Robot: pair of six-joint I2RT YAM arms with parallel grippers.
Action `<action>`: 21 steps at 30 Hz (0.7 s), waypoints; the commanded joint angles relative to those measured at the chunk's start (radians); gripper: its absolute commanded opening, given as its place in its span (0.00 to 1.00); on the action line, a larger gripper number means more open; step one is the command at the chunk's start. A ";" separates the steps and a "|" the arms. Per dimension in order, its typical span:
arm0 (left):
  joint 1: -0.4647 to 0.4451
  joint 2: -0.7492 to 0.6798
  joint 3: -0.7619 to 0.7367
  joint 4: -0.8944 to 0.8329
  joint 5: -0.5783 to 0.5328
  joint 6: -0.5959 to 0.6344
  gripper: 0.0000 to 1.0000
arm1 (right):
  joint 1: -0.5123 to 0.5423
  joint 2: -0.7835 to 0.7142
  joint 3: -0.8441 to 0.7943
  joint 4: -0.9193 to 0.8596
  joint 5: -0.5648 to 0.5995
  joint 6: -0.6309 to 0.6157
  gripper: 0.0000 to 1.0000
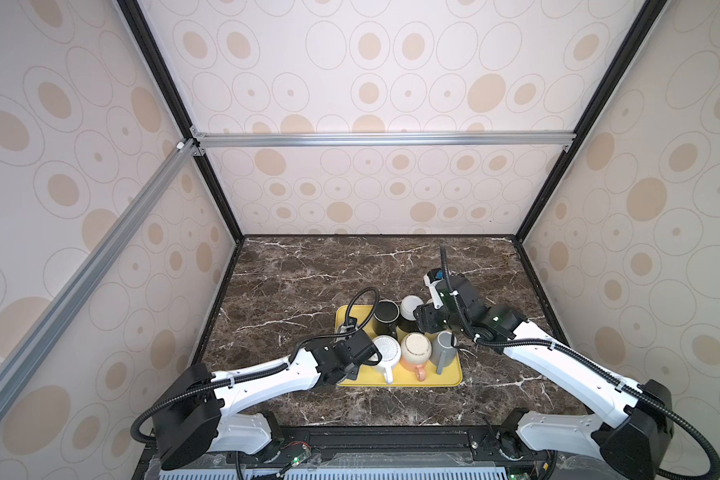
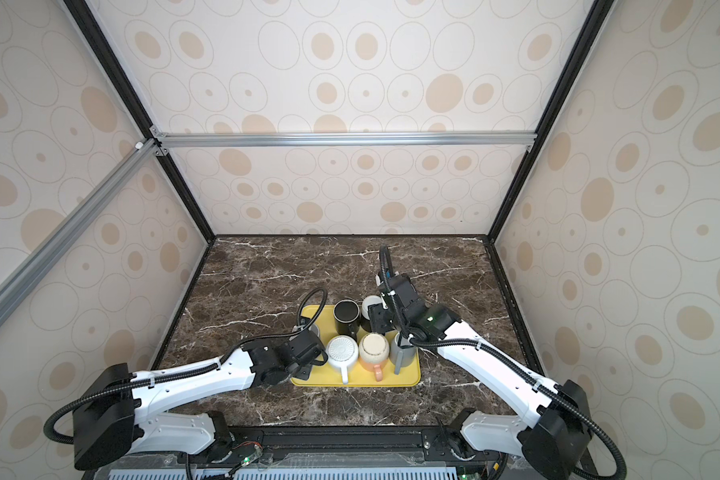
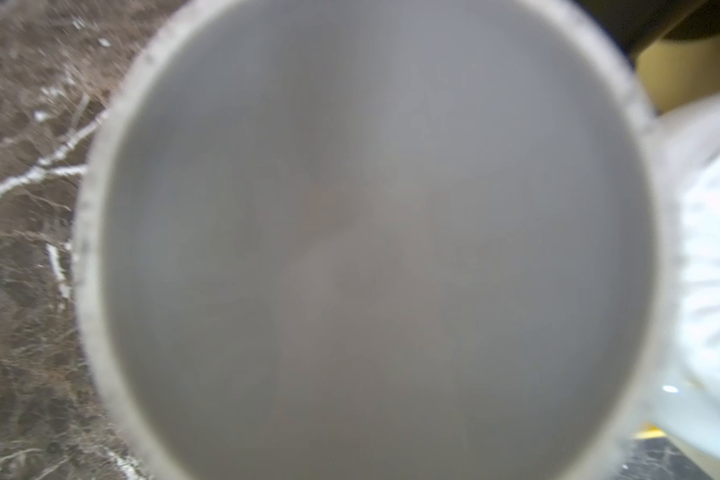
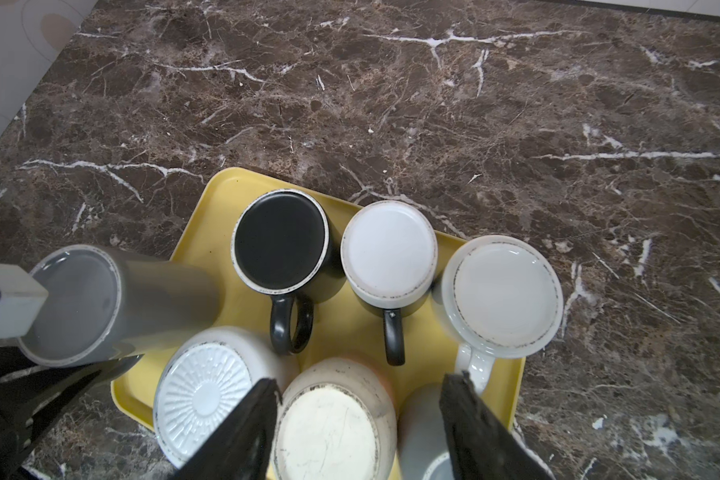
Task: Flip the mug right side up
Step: 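Lift the grey mug up with left gripper while right gripper approaches it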
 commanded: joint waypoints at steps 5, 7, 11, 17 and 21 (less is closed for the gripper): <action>0.019 -0.200 0.150 0.100 -0.201 0.092 0.00 | 0.007 0.012 0.060 0.058 -0.153 0.012 0.65; 0.039 -0.260 0.135 0.208 -0.179 0.126 0.00 | 0.007 0.001 0.055 0.100 -0.215 0.030 0.65; 0.109 -0.361 0.090 0.436 -0.033 0.165 0.00 | 0.007 -0.023 0.043 0.198 -0.341 0.079 0.63; 0.190 -0.421 0.065 0.693 0.184 0.136 0.00 | -0.003 -0.050 0.020 0.384 -0.574 0.166 0.63; 0.255 -0.401 0.027 0.888 0.404 0.053 0.00 | -0.041 -0.045 -0.033 0.632 -0.767 0.318 0.64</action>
